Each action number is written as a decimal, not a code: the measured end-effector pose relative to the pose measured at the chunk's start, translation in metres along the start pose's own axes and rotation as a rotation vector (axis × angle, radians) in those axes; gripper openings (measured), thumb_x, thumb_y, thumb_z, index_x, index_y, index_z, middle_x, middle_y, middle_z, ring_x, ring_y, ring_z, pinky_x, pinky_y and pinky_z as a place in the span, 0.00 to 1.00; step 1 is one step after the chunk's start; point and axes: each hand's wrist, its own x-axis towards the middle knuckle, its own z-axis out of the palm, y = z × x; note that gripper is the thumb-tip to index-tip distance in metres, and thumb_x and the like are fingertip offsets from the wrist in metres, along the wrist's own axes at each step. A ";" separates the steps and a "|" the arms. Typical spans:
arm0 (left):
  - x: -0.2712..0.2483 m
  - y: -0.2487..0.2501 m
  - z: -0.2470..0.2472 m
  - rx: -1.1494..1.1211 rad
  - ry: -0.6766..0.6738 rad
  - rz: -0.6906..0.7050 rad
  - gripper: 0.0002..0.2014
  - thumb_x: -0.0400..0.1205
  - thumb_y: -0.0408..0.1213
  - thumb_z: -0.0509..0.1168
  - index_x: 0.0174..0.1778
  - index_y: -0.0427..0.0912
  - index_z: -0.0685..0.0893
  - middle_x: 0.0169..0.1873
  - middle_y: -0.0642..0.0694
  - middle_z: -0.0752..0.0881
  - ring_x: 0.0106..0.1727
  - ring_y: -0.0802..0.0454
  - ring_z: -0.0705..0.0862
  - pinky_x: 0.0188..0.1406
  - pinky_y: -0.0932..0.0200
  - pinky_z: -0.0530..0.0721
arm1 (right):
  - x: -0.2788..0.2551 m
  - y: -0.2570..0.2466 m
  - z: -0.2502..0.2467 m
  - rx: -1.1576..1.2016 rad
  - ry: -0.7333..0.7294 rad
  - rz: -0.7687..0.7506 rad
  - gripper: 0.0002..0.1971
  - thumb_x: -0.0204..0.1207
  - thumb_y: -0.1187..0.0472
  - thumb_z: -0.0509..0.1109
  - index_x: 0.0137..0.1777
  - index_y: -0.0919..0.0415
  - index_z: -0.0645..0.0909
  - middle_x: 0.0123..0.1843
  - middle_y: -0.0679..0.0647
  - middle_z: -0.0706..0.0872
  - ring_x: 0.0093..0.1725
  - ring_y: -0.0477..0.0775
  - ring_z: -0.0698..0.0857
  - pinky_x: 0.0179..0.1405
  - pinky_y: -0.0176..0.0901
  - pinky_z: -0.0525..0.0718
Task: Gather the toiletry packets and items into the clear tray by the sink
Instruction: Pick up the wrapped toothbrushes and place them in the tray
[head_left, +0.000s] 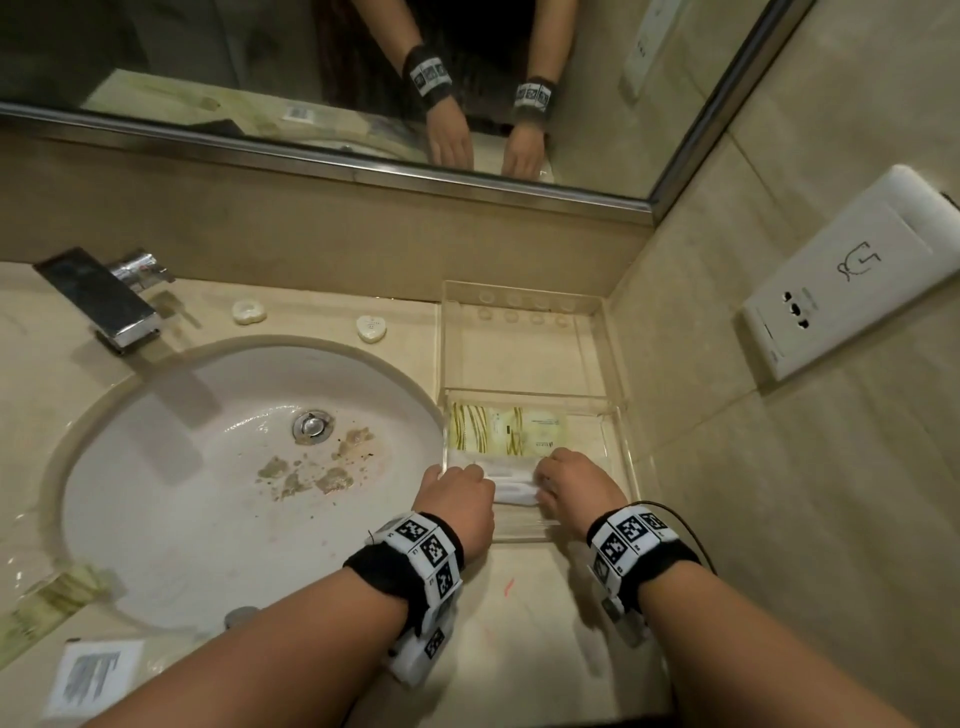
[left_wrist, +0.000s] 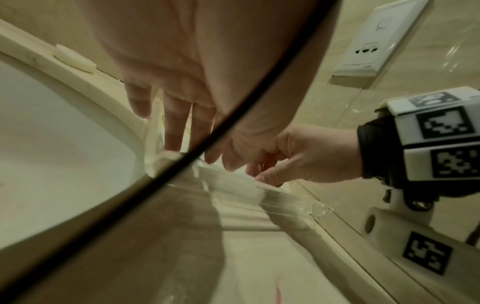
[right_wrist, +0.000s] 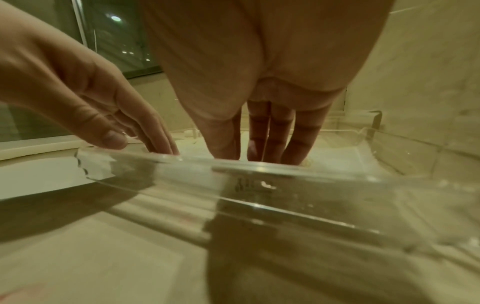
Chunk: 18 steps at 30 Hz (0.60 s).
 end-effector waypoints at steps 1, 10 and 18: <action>0.001 -0.001 0.001 0.007 -0.007 0.003 0.13 0.82 0.37 0.55 0.58 0.44 0.82 0.56 0.45 0.80 0.60 0.44 0.79 0.73 0.45 0.63 | 0.001 0.000 0.001 -0.002 0.008 0.000 0.08 0.79 0.60 0.67 0.55 0.60 0.82 0.53 0.55 0.80 0.53 0.57 0.80 0.51 0.47 0.81; -0.011 -0.015 -0.015 -0.132 0.146 0.006 0.15 0.83 0.42 0.55 0.62 0.46 0.81 0.57 0.46 0.83 0.61 0.44 0.80 0.71 0.49 0.66 | -0.007 -0.015 -0.009 0.002 0.155 -0.048 0.13 0.77 0.56 0.67 0.60 0.57 0.80 0.57 0.53 0.82 0.57 0.56 0.79 0.54 0.48 0.80; -0.056 -0.053 -0.043 -0.267 0.248 -0.083 0.16 0.84 0.44 0.57 0.64 0.47 0.80 0.61 0.48 0.84 0.63 0.47 0.80 0.66 0.47 0.71 | -0.009 -0.087 -0.022 0.059 0.237 -0.179 0.14 0.77 0.56 0.68 0.60 0.58 0.81 0.57 0.54 0.84 0.59 0.56 0.80 0.55 0.47 0.78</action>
